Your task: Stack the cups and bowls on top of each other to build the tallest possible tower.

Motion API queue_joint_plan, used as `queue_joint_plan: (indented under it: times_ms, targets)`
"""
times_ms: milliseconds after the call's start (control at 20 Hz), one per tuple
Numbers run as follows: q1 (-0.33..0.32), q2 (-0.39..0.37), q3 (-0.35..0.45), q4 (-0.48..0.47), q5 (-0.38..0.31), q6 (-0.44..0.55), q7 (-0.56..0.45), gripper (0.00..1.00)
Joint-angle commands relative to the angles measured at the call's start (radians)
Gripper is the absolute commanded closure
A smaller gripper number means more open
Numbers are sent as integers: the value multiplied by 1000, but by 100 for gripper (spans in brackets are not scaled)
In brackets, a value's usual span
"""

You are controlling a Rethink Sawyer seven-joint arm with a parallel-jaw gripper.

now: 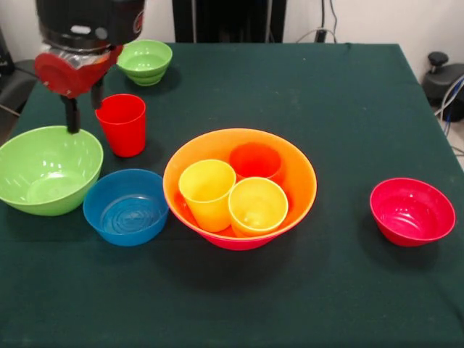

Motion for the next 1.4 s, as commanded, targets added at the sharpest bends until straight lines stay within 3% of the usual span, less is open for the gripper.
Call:
queue_joint_plan:
  times_ms: [50, 200, 300, 550, 700, 800, 950, 1400]
  targets:
    - [-168, 94, 239, -57, -182, -63, -638, 0]
    - [-212, 55, 282, -5, -197, -60, -726, 0]
    - [-174, 50, 226, 17, -209, -81, -624, 0]
    - [-121, 57, 158, 67, -136, -112, -433, 0]
    - [-103, 56, 143, 74, -96, -84, -393, 0]
    - [-120, 64, 162, 56, -101, -71, -466, 0]
    - [-153, 76, 212, 34, -174, -124, -657, 0]
    - [-229, 87, 347, 61, -274, -168, -924, 0]
